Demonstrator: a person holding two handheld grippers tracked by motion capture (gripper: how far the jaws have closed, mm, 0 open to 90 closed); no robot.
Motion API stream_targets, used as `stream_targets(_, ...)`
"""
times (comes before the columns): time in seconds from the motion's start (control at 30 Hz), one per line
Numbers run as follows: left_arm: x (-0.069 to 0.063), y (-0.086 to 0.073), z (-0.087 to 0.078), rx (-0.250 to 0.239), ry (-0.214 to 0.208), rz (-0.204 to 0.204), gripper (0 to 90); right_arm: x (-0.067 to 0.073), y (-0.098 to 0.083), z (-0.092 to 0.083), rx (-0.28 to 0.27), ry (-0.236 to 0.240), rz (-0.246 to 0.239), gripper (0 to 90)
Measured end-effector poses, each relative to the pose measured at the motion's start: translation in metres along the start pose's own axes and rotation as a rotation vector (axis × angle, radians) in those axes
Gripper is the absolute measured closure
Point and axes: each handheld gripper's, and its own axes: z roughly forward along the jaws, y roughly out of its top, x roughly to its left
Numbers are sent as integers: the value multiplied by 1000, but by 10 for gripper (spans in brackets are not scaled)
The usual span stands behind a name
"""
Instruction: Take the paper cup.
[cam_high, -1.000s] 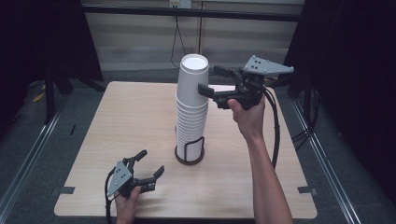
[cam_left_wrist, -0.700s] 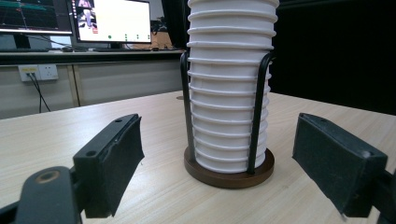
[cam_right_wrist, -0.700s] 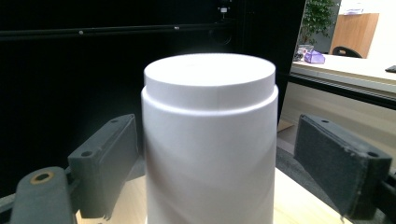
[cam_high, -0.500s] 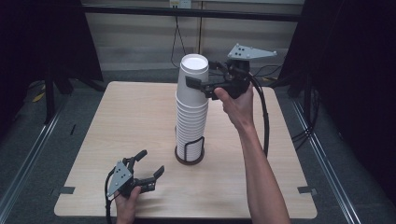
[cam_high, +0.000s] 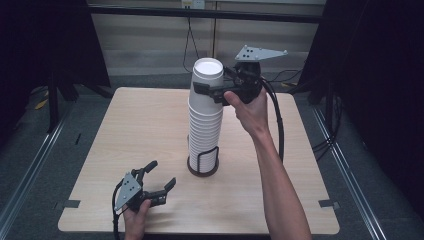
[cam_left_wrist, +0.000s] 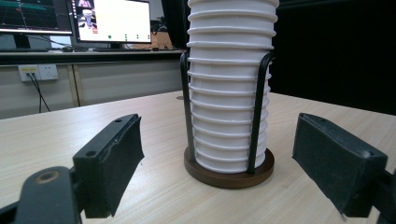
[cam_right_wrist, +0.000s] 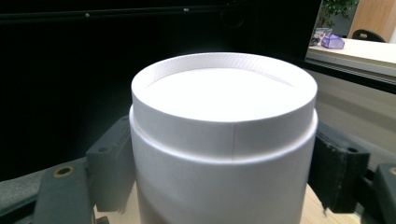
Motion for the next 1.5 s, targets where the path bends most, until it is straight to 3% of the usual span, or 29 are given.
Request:
stream_targets(0.5,0,0,0,-2,-2,-5,157,3,12,-4,-65,6,0,222)
stream_targets(1.07,0,0,0,-3,-2,-5,156,7,30,-19,-183,-14,12,229)
stream_targets(1.5,0,0,0,-2,-1,-4,156,8,32,-28,-246,-6,16,230)
